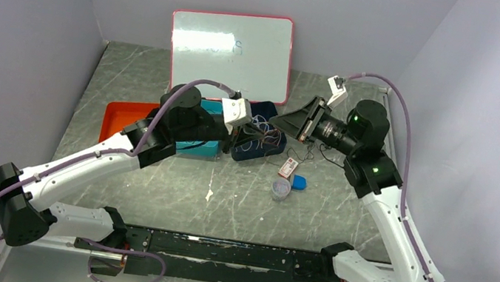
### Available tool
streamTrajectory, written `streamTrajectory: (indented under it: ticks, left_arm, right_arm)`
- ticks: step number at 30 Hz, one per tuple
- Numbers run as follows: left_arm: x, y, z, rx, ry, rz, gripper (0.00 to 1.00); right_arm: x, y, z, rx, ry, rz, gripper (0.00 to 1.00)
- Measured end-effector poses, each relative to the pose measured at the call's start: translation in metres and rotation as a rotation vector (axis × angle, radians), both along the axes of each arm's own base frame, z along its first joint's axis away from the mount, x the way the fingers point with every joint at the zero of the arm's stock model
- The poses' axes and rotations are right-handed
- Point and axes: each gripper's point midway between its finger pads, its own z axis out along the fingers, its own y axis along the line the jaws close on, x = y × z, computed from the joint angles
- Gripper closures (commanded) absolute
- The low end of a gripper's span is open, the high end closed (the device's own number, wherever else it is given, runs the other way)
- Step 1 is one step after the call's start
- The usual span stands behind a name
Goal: Untangle the cables
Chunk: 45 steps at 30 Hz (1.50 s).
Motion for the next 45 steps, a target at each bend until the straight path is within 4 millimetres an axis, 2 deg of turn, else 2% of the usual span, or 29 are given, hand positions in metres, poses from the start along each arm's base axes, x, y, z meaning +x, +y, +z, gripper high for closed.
streamTrajectory:
  ticks: [4, 9, 13, 17, 20, 24, 29, 40, 45]
  left_arm:
    - [-0.002, 0.002, 0.002, -0.003, 0.008, 0.002, 0.93]
    - [-0.008, 0.010, 0.016, -0.033, 0.000, 0.006, 0.93]
    - [-0.013, 0.014, 0.023, -0.050, -0.005, 0.006, 0.93]
    - [-0.014, 0.015, 0.021, -0.036, 0.007, 0.006, 0.93]
    - [-0.014, 0.016, 0.022, -0.033, 0.011, 0.006, 0.93]
    - [-0.014, 0.015, 0.024, -0.031, 0.015, 0.005, 0.93]
    - [-0.013, 0.012, 0.020, -0.020, 0.031, -0.001, 0.93]
    - [-0.013, 0.007, 0.013, -0.002, 0.049, -0.020, 0.93]
    - [-0.016, 0.006, 0.010, 0.002, 0.062, -0.036, 0.93]
  right_arm:
    - [0.003, -0.010, -0.002, -0.048, -0.094, -0.062, 0.54]
    - [-0.005, -0.031, -0.007, -0.099, -0.280, -0.141, 0.45]
    - [-0.013, -0.041, -0.030, -0.129, -0.449, -0.165, 0.43]
    - [-0.013, -0.043, -0.051, -0.151, -0.569, -0.163, 0.44]
    - [-0.011, -0.041, -0.052, -0.153, -0.651, -0.154, 0.44]
    - [-0.009, -0.039, -0.038, -0.145, -0.757, -0.157, 0.44]
    - [-0.004, -0.034, -0.030, -0.143, -0.817, -0.151, 0.44]
    - [-0.002, 0.007, -0.050, -0.167, -0.813, -0.063, 0.46]
    - [0.012, 0.012, -0.057, -0.193, -0.788, -0.116, 0.52]
